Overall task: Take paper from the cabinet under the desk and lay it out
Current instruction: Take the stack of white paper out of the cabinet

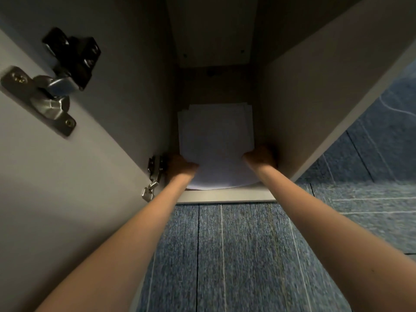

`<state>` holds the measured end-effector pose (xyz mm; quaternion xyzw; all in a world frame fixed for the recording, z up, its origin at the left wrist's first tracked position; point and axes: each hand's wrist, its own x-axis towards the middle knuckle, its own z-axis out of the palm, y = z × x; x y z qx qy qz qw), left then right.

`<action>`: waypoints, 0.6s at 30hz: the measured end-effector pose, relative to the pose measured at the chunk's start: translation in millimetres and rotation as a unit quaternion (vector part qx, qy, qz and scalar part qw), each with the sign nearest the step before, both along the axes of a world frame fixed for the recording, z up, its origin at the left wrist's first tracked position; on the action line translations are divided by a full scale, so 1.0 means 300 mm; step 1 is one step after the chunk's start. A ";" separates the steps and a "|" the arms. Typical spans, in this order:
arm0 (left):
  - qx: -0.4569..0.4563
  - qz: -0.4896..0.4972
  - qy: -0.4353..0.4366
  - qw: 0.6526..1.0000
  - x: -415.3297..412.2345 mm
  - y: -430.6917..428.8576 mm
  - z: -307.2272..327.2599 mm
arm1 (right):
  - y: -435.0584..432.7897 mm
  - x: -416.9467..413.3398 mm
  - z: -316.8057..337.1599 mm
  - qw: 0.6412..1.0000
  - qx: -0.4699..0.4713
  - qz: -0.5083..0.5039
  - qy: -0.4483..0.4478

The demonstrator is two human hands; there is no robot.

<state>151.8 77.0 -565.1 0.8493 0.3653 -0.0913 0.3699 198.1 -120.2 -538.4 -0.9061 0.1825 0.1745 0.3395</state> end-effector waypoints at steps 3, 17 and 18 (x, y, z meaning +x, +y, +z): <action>-0.083 0.022 -0.011 0.996 -0.003 -0.013 0.048 | -0.006 0.004 -0.001 0.999 0.030 -0.013 0.000; -0.323 0.097 -0.063 0.939 -0.051 -0.004 0.104 | 0.007 -0.035 0.028 0.965 0.257 -0.049 0.009; -0.342 0.102 -0.058 0.932 -0.055 0.008 0.101 | -0.002 -0.036 0.027 0.953 0.298 -0.055 0.030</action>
